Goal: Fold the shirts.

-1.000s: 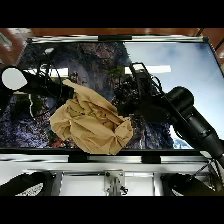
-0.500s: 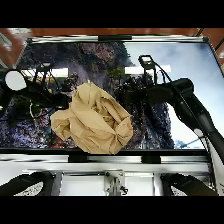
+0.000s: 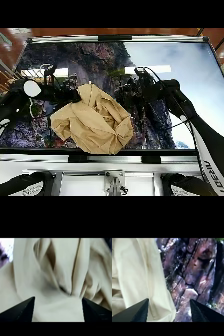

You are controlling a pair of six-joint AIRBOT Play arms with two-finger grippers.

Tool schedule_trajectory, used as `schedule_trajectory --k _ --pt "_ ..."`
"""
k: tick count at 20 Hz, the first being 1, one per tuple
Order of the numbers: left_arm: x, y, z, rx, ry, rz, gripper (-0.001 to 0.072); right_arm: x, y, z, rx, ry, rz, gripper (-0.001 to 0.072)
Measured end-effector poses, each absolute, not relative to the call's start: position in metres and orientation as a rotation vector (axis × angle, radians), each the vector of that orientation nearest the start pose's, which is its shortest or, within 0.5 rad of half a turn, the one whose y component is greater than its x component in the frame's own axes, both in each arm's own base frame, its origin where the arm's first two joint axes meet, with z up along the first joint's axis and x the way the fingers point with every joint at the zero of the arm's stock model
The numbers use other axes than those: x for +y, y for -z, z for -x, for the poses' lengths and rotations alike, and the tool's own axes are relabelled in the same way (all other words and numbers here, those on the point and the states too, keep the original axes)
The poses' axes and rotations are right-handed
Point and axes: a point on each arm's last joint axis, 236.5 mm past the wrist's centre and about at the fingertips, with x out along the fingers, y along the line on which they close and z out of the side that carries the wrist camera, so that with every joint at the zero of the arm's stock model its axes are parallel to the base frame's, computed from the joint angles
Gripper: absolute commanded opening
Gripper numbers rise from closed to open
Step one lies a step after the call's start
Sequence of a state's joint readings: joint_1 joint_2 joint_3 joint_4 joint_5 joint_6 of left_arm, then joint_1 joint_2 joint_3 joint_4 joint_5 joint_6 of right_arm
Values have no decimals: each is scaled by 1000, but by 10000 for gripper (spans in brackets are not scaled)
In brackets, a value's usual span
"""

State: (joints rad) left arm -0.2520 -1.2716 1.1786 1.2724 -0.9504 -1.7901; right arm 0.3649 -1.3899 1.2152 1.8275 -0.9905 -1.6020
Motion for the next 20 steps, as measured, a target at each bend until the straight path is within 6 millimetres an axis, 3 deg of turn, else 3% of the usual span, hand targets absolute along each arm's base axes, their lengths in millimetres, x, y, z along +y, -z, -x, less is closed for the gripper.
schedule_trajectory --k 1,4,6,9,14,15,16,17,20 --pt "-163 -44 -414 1089 233 370 700 203 2 -389 1200 -447 -9 627" --pt "-155 -33 -441 1072 198 410 363 203 13 -388 1227 -445 -7 628" --pt "-148 -25 -450 1095 182 417 69 202 19 -387 1244 -444 -4 627" --pt "-136 -17 -447 1160 202 358 55 203 34 -379 1306 -443 -9 628" --pt "-119 -18 -413 1306 268 201 54 221 66 -365 1414 -501 -70 626" --pt "-118 -21 -407 1322 281 179 54 225 71 -363 1430 -513 -88 568" --pt "-117 -26 -401 1330 289 160 54 228 76 -361 1446 -523 -100 265" --pt "-117 -33 -397 1327 298 144 54 231 80 -359 1457 -530 -110 74" --pt "-119 -63 -387 1277 326 111 54 233 75 -363 1450 -543 -128 62"
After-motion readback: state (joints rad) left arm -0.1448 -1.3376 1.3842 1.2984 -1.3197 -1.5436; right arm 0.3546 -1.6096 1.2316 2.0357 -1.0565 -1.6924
